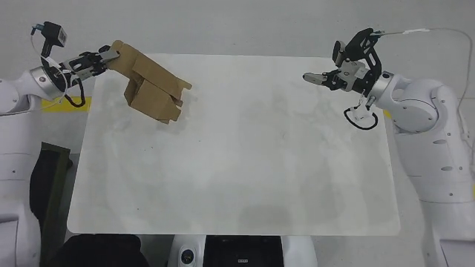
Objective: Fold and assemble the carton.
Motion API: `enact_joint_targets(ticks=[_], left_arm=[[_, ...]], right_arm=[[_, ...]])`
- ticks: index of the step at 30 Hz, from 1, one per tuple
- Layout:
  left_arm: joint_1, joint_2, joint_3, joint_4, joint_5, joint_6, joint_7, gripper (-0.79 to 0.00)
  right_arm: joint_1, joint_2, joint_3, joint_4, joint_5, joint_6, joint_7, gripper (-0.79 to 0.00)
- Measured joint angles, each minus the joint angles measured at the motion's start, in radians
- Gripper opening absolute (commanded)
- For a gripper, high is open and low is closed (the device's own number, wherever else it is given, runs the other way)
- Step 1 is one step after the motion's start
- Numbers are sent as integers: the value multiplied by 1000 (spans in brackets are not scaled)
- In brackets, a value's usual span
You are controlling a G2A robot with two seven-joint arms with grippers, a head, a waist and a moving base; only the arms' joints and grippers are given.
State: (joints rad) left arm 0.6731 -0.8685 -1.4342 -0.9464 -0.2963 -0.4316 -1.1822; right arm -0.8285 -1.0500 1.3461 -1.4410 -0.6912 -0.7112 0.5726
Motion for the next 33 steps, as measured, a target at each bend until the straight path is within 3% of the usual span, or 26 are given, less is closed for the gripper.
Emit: enact_joint_targets(ticks=[17,22,33], left_arm=[[-130,-69,250,-15,-42,-91,-110,-785],[-131,-85,307,-33,-71,-78,-129,-785],[-101,-97,390,-166,-106,-70,-137,-785]], right_arm=[[0,0,0,0,0,0,0,0],[0,0,0,0,0,0,0,0],[0,0,0,0,0,0,0,0]])
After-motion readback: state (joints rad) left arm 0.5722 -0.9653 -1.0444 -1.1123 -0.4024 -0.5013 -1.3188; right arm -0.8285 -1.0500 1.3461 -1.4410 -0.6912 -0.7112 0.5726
